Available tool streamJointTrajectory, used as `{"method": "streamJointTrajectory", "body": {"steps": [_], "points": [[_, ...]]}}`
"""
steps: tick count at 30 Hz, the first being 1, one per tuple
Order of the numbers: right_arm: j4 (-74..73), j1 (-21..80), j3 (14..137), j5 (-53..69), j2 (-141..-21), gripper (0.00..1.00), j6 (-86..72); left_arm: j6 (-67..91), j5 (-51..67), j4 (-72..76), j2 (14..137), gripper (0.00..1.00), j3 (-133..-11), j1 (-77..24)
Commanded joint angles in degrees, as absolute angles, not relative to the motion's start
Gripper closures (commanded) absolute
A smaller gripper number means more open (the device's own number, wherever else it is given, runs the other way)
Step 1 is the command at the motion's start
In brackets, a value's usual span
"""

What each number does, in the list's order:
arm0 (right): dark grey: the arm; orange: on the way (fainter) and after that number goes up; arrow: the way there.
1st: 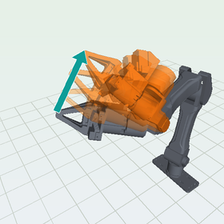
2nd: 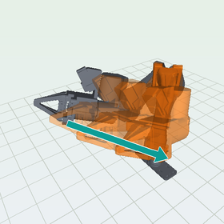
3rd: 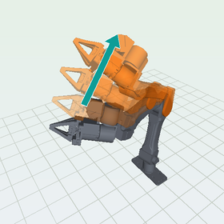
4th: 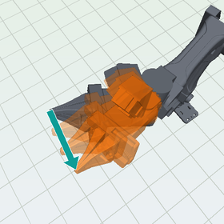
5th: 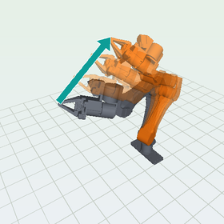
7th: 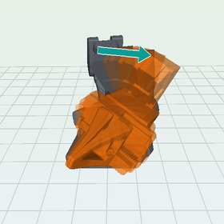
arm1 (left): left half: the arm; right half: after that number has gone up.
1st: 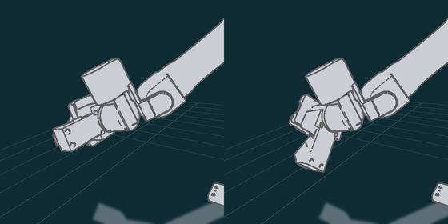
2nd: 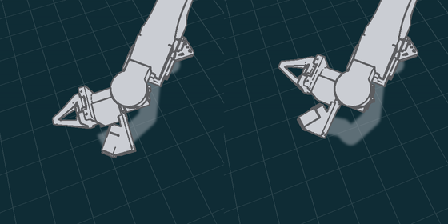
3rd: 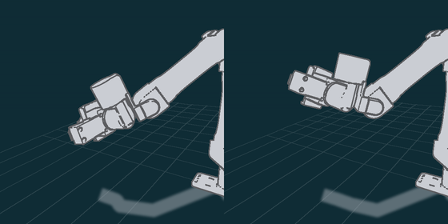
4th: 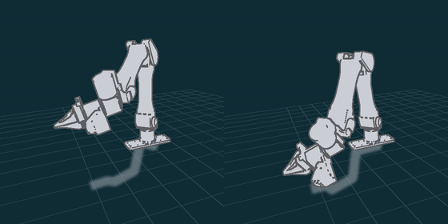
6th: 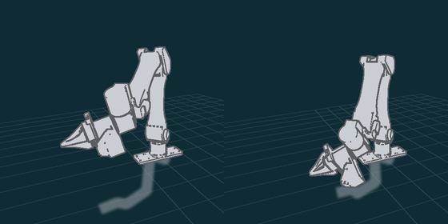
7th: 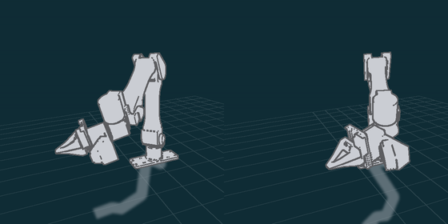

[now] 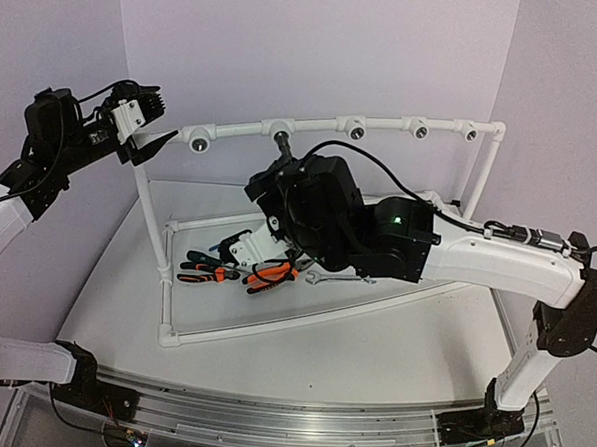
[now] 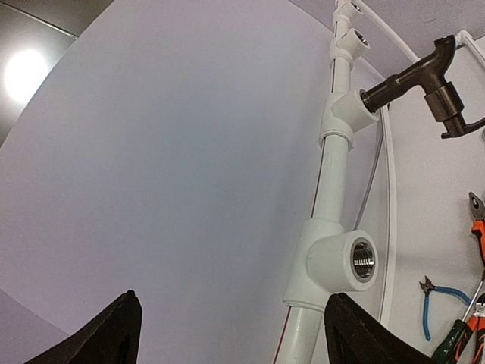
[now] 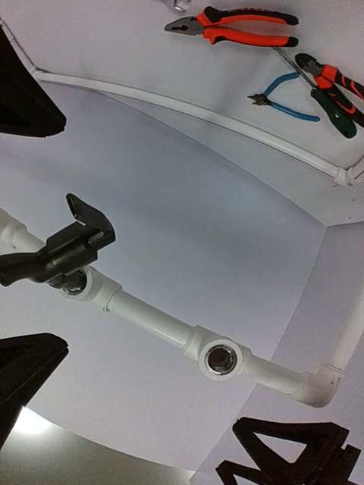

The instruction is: Install the water faucets

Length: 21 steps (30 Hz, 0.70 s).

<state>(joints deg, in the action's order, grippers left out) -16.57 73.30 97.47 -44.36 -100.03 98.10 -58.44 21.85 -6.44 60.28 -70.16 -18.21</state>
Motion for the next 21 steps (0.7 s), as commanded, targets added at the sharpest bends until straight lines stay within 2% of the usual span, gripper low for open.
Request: {"method": "streamJointTrajectory", "body": {"steps": [1, 10, 17, 21], "points": [[-20.57, 71.12, 104.29, -46.44, -101.66, 0.12, 108.06, -55.46, 22.62, -5.46, 59.35, 0.15, -68.85, -17.31], [-27.07, 66.69, 110.31, -44.58, -106.93, 0.22, 111.19, -55.77, 23.5, -4.68, 59.5, 0.15, -68.66, -16.58], [-22.77, 66.24, 113.84, -44.28, -110.42, 0.34, 111.27, -55.9, 24.53, -4.45, 59.16, 0.15, -68.45, -16.45], [-19.88, 65.72, 115.72, -44.28, -111.96, 0.35, 111.58, -56.01, 25.1, -4.41, 58.88, 0.16, -68.33, -16.44]]}}
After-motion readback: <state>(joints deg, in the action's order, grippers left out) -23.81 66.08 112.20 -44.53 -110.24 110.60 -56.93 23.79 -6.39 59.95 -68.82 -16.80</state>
